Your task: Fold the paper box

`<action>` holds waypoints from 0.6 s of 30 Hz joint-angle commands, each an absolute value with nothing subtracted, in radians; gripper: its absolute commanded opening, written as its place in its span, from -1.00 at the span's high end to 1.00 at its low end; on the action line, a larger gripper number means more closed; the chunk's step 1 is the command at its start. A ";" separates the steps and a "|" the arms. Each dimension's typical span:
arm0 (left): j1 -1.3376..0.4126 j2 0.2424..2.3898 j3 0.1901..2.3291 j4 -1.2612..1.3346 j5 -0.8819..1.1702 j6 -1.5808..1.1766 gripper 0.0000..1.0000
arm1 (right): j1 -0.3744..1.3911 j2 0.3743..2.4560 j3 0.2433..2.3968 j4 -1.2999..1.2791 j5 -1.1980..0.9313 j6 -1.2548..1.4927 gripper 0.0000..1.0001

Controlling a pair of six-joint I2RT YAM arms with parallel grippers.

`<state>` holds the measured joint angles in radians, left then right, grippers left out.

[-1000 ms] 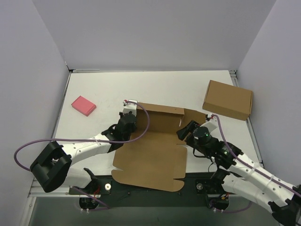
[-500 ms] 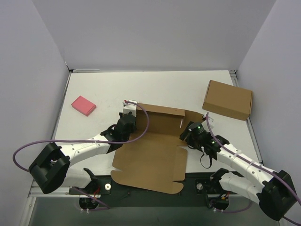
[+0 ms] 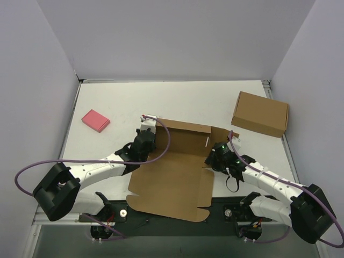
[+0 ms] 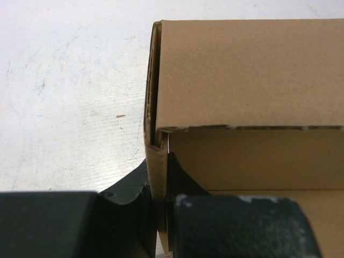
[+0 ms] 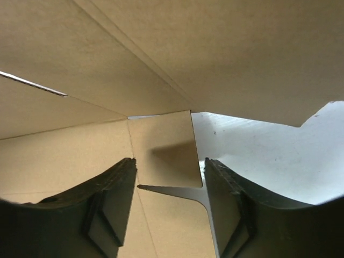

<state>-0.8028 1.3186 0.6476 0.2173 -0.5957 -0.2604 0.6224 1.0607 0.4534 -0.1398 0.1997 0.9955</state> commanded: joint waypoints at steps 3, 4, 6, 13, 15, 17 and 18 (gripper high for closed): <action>-0.799 1.290 0.647 0.276 -0.589 -0.285 1.00 | 0.621 1.054 0.445 -0.103 0.192 0.994 0.13; -0.799 1.290 0.644 0.278 -0.589 -0.285 1.00 | 0.627 1.046 0.446 -0.104 0.195 0.993 0.18; -0.801 1.295 0.643 0.279 -0.586 -0.285 1.00 | 0.647 1.023 0.459 -0.115 0.231 0.980 0.30; -0.821 1.319 0.643 0.301 -0.580 -0.290 1.00 | 0.745 1.060 0.522 -0.117 0.298 0.963 0.36; -0.828 1.325 0.649 0.301 -0.583 -0.288 1.00 | 0.767 1.074 0.520 -0.078 0.296 0.971 0.38; -0.838 1.333 0.649 0.301 -0.581 -0.288 1.00 | 0.790 1.084 0.519 -0.054 0.299 0.977 0.39; -0.841 1.336 0.649 0.302 -0.583 -0.293 1.00 | 0.792 1.091 0.517 -0.040 0.298 0.977 0.39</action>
<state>-0.8192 1.3270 0.6308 0.2256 -0.5968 -0.2592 0.7593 1.0660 0.4961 -0.1024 0.2646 0.9680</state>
